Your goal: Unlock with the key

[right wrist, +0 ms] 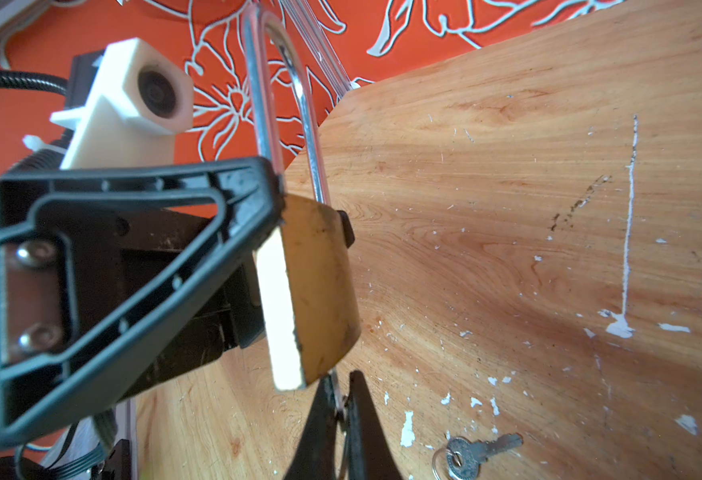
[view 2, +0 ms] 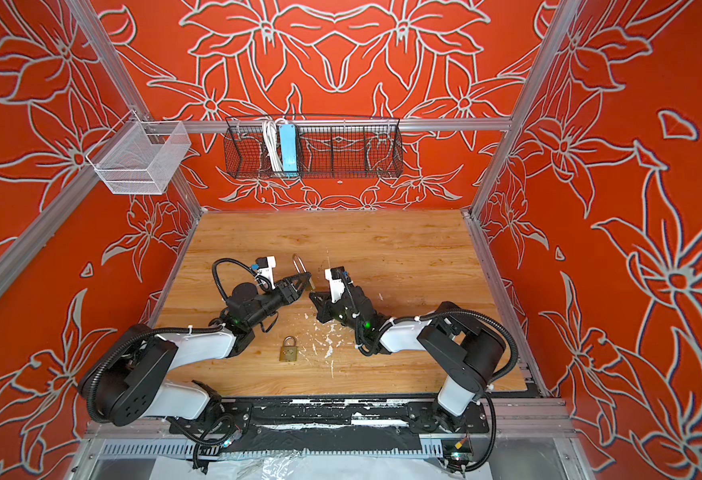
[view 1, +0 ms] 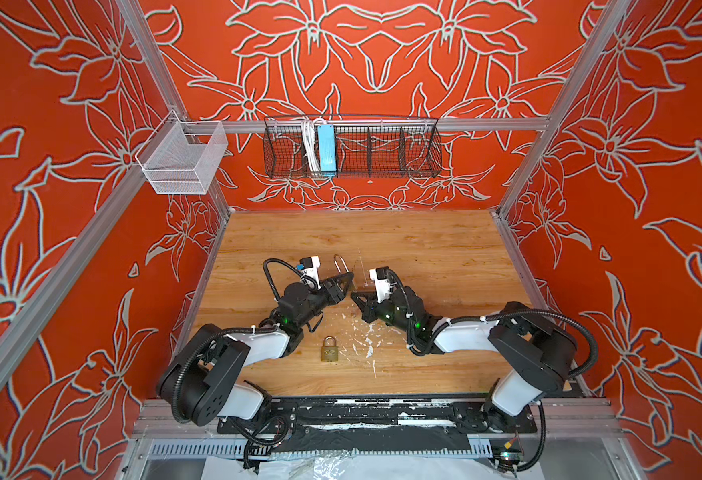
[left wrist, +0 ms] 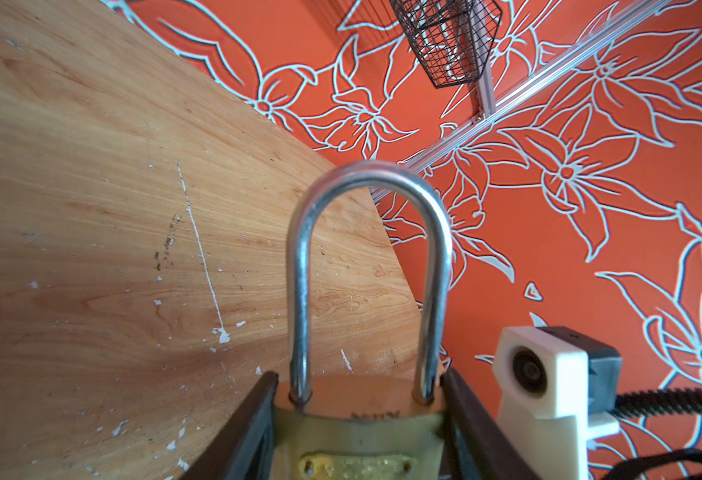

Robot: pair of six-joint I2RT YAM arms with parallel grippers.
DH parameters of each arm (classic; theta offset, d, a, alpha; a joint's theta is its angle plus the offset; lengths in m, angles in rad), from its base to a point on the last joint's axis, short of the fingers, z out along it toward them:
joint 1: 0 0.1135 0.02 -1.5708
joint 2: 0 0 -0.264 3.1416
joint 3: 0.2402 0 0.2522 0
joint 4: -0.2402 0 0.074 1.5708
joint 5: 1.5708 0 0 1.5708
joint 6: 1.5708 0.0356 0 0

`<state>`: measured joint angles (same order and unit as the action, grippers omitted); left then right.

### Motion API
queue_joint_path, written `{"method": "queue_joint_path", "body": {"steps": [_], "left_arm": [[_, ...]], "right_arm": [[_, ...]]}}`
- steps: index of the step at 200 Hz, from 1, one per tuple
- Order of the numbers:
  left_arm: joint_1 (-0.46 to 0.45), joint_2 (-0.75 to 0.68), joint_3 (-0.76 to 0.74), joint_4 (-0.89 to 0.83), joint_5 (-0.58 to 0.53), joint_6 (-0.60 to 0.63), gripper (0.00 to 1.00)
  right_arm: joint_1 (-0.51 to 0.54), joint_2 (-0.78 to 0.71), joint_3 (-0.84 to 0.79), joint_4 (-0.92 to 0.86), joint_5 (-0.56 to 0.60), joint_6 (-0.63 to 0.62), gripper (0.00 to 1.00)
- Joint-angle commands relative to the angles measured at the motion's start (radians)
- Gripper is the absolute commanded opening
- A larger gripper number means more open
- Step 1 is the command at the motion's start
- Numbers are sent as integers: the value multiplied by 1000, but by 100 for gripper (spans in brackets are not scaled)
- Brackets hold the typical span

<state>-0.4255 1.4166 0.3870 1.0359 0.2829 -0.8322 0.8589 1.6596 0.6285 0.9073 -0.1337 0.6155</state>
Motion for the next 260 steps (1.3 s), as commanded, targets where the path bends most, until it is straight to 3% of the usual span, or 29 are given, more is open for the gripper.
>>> {"method": "queue_joint_path", "body": {"steps": [1, 162, 229, 260], "left_arm": [[-9, 18, -26, 33, 141, -1, 0], [59, 255, 15, 383, 386, -93, 0], [60, 263, 48, 363, 433, -103, 0], [60, 256, 54, 346, 441, -98, 7]], "right_arm": [[2, -2, 21, 275, -89, 53, 0], [2, 78, 29, 492, -254, 182, 0], [2, -28, -5, 304, -156, 107, 0], [2, -86, -13, 168, -99, 75, 0]]}}
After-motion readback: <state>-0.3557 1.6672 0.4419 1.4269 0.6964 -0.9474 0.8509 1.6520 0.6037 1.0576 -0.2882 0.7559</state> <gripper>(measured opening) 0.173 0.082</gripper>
